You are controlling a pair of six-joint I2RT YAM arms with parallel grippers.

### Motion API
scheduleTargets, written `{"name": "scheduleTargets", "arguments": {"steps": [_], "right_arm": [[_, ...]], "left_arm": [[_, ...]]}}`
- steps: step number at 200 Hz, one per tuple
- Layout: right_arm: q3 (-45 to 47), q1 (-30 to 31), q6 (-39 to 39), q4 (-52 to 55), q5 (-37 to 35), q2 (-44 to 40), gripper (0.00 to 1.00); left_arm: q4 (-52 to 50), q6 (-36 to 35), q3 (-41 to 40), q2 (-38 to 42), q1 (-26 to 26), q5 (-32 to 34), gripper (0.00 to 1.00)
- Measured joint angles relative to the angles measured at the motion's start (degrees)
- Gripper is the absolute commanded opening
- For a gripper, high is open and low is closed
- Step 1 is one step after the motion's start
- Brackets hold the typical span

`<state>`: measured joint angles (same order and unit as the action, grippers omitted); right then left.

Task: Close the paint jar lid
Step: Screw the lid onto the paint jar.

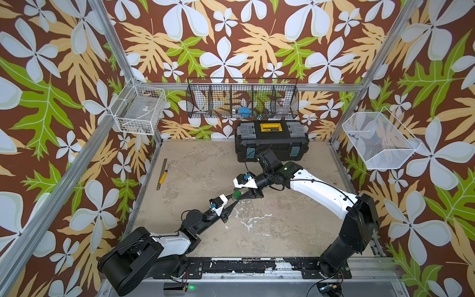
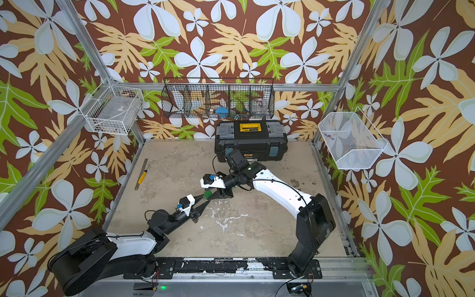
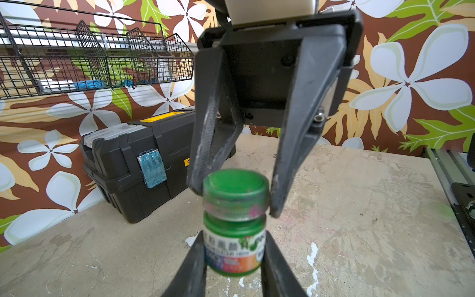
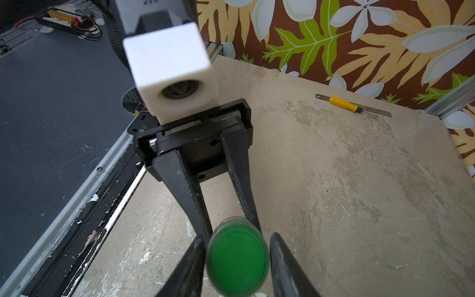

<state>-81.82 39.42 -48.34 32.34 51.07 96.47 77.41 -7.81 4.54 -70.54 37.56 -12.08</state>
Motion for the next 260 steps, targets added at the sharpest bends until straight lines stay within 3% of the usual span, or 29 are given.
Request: {"name": "scheduleTargets", "arguments": {"steps": [52, 114, 173, 260], "right_arm": [[0.26, 0.15, 3.65, -1.33, -0.17, 0.07, 0.3], [5.25, 1.95, 16.72, -9.07, -5.42, -2.45, 0.17], [7.8, 5.11, 31.58, -13.64, -15.8, -4.35, 0.13], [12.17, 11.72, 53.22, -18.93, -35.45, -9.2, 0.17]], "left_arm": [[0.0, 0.02, 0.0, 0.09, 0.0, 0.52, 0.22], [-1.03, 0.17, -0.15, 0.13, -0.02, 1.46, 0.22], [-2.19, 0.22, -0.37, 0.24, -0.07, 3.48, 0.22], [-1.64, 0.2, -0.42, 0.48, -0.07, 4.11, 0.22]]}}
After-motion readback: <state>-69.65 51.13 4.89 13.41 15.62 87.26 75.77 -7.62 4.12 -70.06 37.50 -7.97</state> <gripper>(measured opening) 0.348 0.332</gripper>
